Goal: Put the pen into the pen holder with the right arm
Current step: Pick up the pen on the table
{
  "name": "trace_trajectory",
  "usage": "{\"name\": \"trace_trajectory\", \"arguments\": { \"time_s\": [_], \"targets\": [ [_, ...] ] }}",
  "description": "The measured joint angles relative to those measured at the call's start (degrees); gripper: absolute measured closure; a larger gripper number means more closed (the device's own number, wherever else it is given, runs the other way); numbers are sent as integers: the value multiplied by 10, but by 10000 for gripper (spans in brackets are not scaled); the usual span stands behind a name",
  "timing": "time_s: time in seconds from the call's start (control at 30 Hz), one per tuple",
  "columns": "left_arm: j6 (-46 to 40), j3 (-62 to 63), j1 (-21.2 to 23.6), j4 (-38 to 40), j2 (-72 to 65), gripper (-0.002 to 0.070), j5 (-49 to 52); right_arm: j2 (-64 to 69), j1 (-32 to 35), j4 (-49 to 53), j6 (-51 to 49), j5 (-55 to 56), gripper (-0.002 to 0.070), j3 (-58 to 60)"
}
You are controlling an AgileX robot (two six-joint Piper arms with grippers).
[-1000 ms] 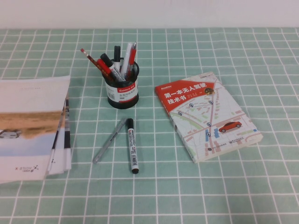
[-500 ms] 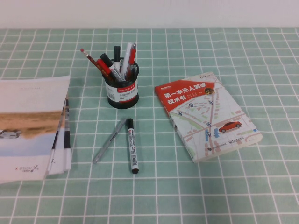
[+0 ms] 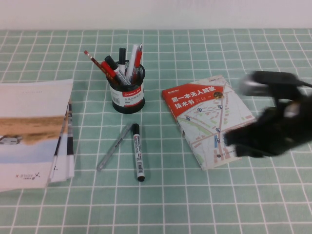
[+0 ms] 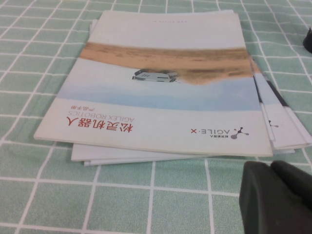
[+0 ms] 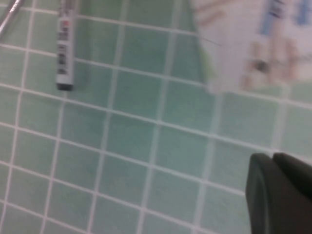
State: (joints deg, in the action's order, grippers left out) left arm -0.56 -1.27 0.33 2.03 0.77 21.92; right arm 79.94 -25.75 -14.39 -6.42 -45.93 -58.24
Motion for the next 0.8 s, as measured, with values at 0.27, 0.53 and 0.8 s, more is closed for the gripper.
{"name": "trace_trajectory", "arguments": {
  "time_s": [0.27,0.53,0.8],
  "targets": [
    [0,0,0,0,0,679,0,217,-122,56,-53,-43,696,-223],
    [0,0,0,0,0,679,0,369,-159,63,-88,-94,608,-410],
    [0,0,0,0,0,679,0,460,-166,75,-120,-127,388,-526]
  ]
}}
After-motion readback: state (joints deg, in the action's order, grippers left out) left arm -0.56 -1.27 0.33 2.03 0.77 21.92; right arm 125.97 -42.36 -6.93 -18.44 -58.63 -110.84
